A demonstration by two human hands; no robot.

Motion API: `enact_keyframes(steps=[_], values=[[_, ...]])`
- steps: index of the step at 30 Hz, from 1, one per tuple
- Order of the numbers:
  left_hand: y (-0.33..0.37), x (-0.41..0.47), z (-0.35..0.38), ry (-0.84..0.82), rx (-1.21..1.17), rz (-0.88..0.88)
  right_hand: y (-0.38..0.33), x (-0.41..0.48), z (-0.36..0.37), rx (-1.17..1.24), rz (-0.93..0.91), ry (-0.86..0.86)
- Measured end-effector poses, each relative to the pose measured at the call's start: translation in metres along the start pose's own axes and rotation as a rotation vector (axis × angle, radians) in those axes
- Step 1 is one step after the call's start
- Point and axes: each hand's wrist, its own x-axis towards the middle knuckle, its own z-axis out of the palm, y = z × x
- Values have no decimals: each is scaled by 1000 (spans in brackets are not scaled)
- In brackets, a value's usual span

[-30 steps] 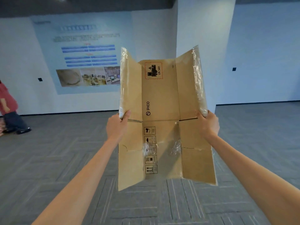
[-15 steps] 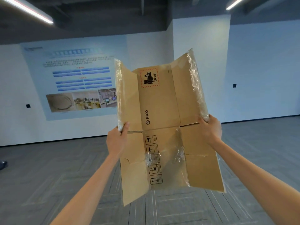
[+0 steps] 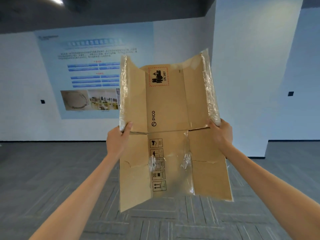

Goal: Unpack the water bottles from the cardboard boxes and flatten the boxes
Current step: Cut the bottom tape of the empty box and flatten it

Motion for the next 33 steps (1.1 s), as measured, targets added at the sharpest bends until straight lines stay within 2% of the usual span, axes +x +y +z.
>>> enact_keyframes(steps=[11, 16, 23, 33], values=[[-162, 241, 116, -66, -9, -83, 59, 191, 241, -41, 45, -72], [-207, 320, 195, -135, -6, -108, 104, 275, 307, -70, 88, -66], [-283, 430, 345, -210, -69, -167, 214, 418, 403, -112, 196, -77], [-390, 556, 509, -257, -56, -370, 334, 575, 527, -197, 376, -190]])
